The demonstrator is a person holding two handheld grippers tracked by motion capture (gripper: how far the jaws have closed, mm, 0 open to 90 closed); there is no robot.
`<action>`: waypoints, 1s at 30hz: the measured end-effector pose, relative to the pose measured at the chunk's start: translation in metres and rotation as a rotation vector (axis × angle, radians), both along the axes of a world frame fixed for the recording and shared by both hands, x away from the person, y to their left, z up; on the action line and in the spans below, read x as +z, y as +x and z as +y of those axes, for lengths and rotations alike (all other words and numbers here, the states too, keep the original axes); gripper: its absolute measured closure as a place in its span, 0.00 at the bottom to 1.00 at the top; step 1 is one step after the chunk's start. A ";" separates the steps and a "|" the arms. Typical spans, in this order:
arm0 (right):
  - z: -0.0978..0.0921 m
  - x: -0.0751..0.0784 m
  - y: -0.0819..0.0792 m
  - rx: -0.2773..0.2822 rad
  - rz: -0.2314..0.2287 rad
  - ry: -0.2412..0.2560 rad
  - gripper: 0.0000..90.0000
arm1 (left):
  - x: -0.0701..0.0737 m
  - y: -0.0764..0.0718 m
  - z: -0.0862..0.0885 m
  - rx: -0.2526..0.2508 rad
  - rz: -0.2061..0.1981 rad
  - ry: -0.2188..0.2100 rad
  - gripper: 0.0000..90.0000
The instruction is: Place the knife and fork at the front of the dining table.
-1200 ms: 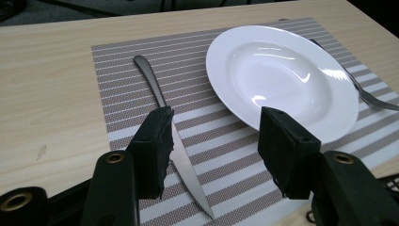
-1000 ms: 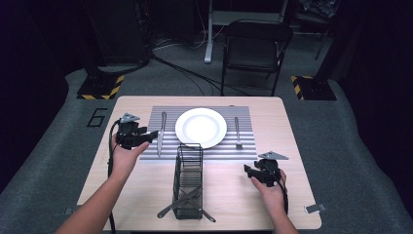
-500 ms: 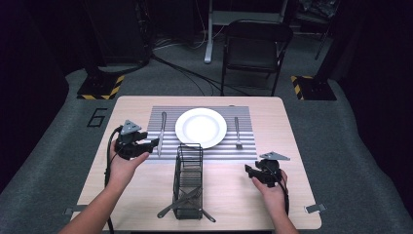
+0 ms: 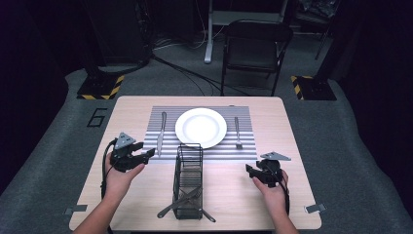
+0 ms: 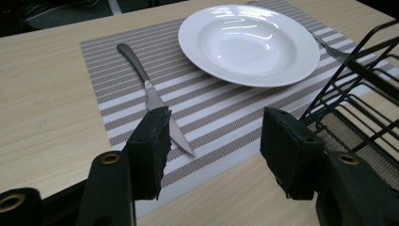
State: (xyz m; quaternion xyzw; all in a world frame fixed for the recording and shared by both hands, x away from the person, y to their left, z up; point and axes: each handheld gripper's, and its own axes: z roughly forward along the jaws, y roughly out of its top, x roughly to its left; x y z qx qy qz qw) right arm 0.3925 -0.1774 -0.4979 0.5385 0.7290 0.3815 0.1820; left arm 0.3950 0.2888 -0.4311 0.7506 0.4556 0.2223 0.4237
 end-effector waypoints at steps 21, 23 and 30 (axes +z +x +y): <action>0.003 -0.001 0.000 0.013 0.002 -0.009 0.54 | -0.057 -0.017 0.036 0.040 0.039 -0.029 0.47; 0.004 -0.001 0.000 0.013 0.003 -0.013 0.54 | -0.061 -0.017 0.039 0.045 0.044 -0.031 0.47; 0.005 -0.003 0.001 0.028 0.009 -0.021 0.54 | -0.071 -0.016 0.047 0.070 0.055 -0.016 0.47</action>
